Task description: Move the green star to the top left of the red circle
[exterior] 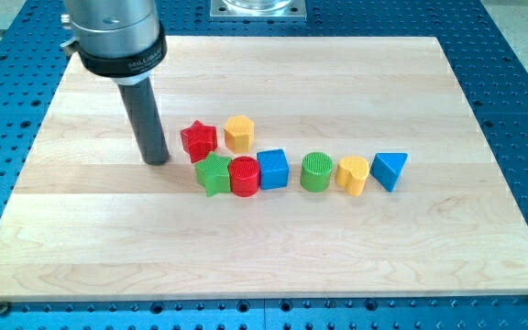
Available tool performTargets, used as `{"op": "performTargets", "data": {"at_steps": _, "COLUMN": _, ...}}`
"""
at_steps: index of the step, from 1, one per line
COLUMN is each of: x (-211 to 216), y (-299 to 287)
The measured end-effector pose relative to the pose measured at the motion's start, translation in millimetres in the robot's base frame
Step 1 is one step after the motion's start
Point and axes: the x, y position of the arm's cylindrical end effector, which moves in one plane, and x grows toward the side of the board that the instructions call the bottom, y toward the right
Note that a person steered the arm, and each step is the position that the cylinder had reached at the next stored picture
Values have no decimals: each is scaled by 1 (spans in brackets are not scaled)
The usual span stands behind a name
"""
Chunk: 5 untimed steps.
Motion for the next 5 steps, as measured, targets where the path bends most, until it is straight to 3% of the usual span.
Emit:
{"op": "performTargets", "data": {"at_steps": 2, "x": 84, "y": 34}}
{"op": "performTargets", "data": {"at_steps": 5, "x": 69, "y": 82}}
